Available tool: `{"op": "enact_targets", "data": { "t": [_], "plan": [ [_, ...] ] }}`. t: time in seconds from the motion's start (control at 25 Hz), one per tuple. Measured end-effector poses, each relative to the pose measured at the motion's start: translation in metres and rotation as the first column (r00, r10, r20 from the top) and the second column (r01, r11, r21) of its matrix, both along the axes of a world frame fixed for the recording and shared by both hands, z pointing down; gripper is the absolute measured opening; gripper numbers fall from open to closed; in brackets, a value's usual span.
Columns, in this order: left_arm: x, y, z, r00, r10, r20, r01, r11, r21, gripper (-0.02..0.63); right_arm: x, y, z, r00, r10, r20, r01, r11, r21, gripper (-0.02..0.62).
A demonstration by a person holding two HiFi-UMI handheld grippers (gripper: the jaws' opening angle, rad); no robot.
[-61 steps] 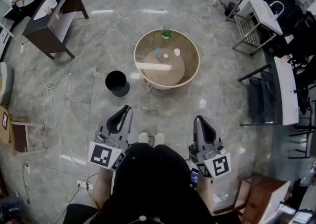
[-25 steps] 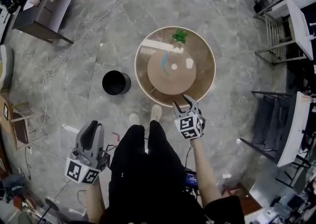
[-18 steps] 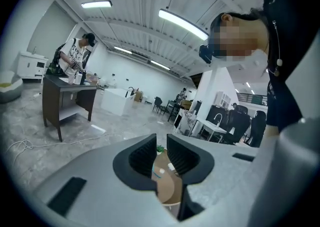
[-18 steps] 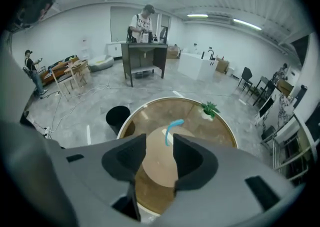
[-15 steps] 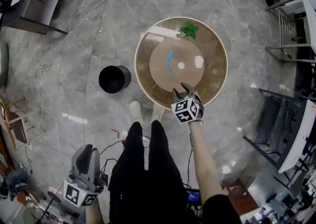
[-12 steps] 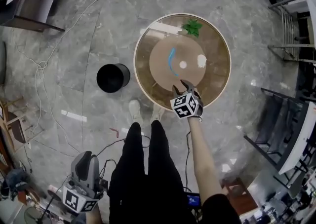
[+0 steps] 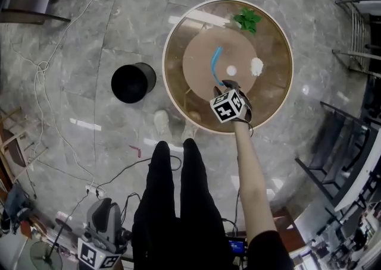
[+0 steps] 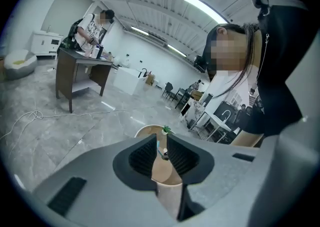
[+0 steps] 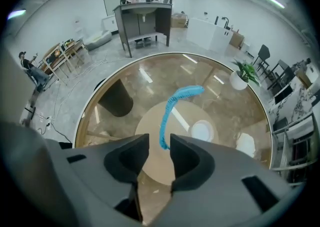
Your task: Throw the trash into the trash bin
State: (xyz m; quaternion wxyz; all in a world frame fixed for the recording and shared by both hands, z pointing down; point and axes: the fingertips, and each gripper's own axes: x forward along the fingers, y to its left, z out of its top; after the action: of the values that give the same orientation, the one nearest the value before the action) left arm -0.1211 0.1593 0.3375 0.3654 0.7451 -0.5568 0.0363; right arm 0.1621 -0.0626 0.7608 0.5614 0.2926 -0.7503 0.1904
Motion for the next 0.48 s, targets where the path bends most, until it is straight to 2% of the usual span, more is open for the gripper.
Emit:
{"op": "enact_targets", "data": {
  "t": [0.04,0.12,0.24,0.48],
  "plan": [
    [0.000,0.001,0.001,1.000,-0.002,0.000,0.002,1.000,0.003,0.052,0.002,-0.002,0.003,1.000,0.001,-0.012,-0.001,1.000,0.003,0.125],
    [-0.001,0.001,0.002,1.000,-0.011,-0.002,0.011,1.000,0.003,0.052,0.005,-0.005,0.005,0.999,-0.017,-0.048,0.018,1.000,0.022,0.028],
    [-0.007,-0.001,0.005,0.999,-0.035,-0.008,0.035,0.999,-0.012,0.052,0.000,-0.009,-0.003,0.996,-0.055,-0.063,0.058,0.997,0.052,0.020],
    [-0.011,-0.002,0.005,0.998,-0.065,-0.023,0.065,0.998,-0.007,0.052,-0.041,-0.007,-0.058,0.994,-0.110,0.009,0.106,0.976,0.190,0.017]
  ]
}}
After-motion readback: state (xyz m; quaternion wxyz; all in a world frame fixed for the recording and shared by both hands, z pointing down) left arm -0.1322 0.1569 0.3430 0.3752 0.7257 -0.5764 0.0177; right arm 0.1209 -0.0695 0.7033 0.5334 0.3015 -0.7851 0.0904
